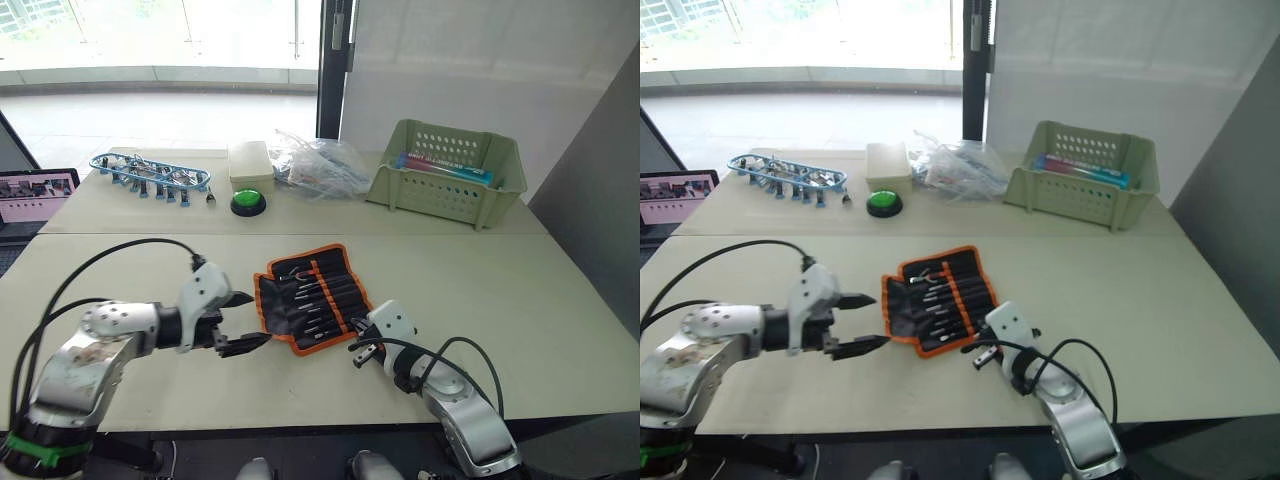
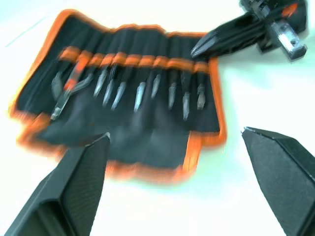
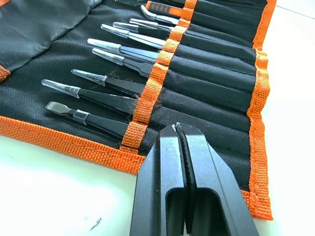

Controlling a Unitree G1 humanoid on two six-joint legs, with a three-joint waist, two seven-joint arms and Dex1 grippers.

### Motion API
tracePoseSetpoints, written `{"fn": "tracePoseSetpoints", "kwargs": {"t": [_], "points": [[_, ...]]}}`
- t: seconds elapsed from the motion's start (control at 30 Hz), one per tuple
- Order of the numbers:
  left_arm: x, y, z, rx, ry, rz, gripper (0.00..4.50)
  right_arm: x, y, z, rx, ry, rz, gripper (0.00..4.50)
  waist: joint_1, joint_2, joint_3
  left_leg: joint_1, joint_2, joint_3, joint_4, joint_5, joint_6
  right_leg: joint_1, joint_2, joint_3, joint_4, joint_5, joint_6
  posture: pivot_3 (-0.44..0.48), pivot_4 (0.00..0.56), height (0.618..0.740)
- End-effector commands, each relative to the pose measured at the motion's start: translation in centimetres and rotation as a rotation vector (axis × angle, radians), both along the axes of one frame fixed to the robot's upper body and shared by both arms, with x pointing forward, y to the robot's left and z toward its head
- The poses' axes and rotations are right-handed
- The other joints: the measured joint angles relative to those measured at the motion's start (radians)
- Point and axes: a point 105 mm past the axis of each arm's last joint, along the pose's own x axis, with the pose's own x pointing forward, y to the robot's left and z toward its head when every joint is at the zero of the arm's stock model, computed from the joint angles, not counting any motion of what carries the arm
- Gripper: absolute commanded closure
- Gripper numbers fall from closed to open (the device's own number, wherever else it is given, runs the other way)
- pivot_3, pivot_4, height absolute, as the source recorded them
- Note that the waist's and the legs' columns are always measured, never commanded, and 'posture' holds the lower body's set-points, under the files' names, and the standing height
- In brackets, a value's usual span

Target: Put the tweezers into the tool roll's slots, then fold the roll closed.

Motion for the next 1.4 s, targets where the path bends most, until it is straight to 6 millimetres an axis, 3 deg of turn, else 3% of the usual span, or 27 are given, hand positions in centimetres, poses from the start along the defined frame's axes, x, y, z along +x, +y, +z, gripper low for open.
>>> {"fn": "tracePoseSetpoints", "kwargs": {"t": [0.03, 0.1, 0.2, 0.3, 0.47, 0.53, 0.67, 0.87, 1.0, 1.3, 1.33, 1.4], "points": [[-2.0, 2.6, 0.9, -0.034, -0.07, 0.063, 0.05, -1.3, 1.2, 2.5, 0.091, -0.093, 0.083, 4.5, 0.0, 0.0, 0.0, 0.0, 0.0, 0.0, 0.0, 0.0, 0.0, 0.0, -0.001, 0.0, 0.0, 0.0, 0.0, 0.0, 0.15, 0.738], [-3.5, 4.3, 0.1, -0.025, -0.054, 0.117, 0.01, -2.2, 1.8, 3.5, 0.118, -0.136, 0.127, 4.24, -0.002, 0.0, 0.0, -0.001, 0.0, 0.002, -0.001, 0.0, 0.0, -0.001, -0.002, 0.0, 0.0, 0.0, -0.002, 0.0, 0.15, 0.738], [-5.4, 5.5, -0.9, -0.012, -0.027, 0.151, 0.0, -3.8, 2.8, 4.0, 0.115, -0.173, 0.207, 3.3, -0.002, 0.0, 0.001, -0.001, 0.0, 0.002, -0.001, 0.0, 0.0, -0.002, -0.003, -0.001, 0.0, -0.001, -0.003, 0.0, 0.15, 0.738], [-6.5, 6.0, -1.2, -0.01, -0.018, 0.168, 0.0, -5.3, 5.1, 3.8, 0.031, -0.245, 0.353, 2.27, 0.001, 0.001, 0.001, 0.0, 0.0, 0.002, -0.001, 0.0, 0.0, -0.002, -0.004, -0.002, -0.001, -0.001, -0.003, 0.0, 0.15, 0.738], [-6.5, 5.7, -1.3, -0.014, -0.034, 0.173, 0.0, -3.9, 7.8, 2.4, -0.13, -0.349, 0.379, 0.51, 0.002, 0.0, 0.003, 0.001, 0.002, 0.004, -0.001, 0.0, 0.0, -0.001, -0.005, -0.003, -0.001, -0.003, -0.011, 0.0, 0.15, 0.738], [-6.4, 5.6, -1.2, -0.016, -0.043, 0.174, 0.0, -3.0, 8.9, 1.5, -0.233, -0.401, 0.373, 0.01, -0.001, 0.0, 0.003, 0.001, 0.001, 0.004, -0.001, 0.0, 0.0, -0.001, -0.005, -0.003, 0.0, -0.002, -0.011, 0.0, 0.15, 0.738], [-6.2, 5.4, -1.1, -0.011, -0.06, 0.181, 0.0, -1.9, 10.3, 0.9, -0.287, -0.441, 0.337, 0.01, -0.002, -0.002, 0.003, 0.002, 0.001, 0.004, -0.001, 0.0, -0.001, -0.001, -0.004, -0.003, 0.0, -0.001, -0.011, 0.0, 0.15, 0.738], [-5.7, 5.4, -1.1, -0.002, -0.071, 0.183, 0.0, -1.0, 11.6, 1.6, -0.256, -0.493, 0.309, 0.01, -0.004, -0.002, 0.003, 0.001, 0.002, 0.003, -0.001, 0.0, -0.001, -0.002, -0.003, -0.003, 0.0, 0.005, -0.011, 0.0, 0.15, 0.738], [-5.4, 5.2, -1.1, -0.001, -0.078, 0.177, 0.0, -0.9, 11.9, 1.6, -0.249, -0.5, 0.316, 1.09, -0.004, -0.002, 0.003, 0.001, 0.002, 0.004, -0.001, 0.0, -0.001, -0.002, -0.003, -0.003, 0.0, 0.005, -0.011, 0.0, 0.15, 0.738], [-5.1, 5.2, -1.3, -0.001, -0.084, 0.18, 0.0, -0.6, 11.7, 2.0, -0.225, -0.501, 0.309, 4.25, -0.004, -0.002, 0.003, 0.001, 0.002, 0.004, -0.001, 0.0, -0.001, -0.002, -0.003, -0.003, 0.0, 0.005, -0.011, 0.0, 0.15, 0.738], [-5.1, 5.2, -1.3, 0.0, -0.085, 0.18, 0.0, -0.7, 11.7, 2.1, -0.217, -0.504, 0.315, 4.46, -0.004, -0.002, 0.003, 0.001, 0.002, 0.004, -0.001, 0.0, -0.001, -0.002, -0.003, -0.003, 0.0, 0.005, -0.011, 0.0, 0.15, 0.738], [-5.0, 5.2, -1.3, -0.001, -0.088, 0.18, 0.0, -1.1, 11.8, 2.4, -0.186, -0.496, 0.345, 4.46, -0.004, -0.002, 0.003, 0.001, 0.002, 0.004, -0.001, 0.0, -0.001, -0.002, -0.003, -0.003, 0.0, 0.005, -0.011, 0.0, 0.15, 0.738]]}}
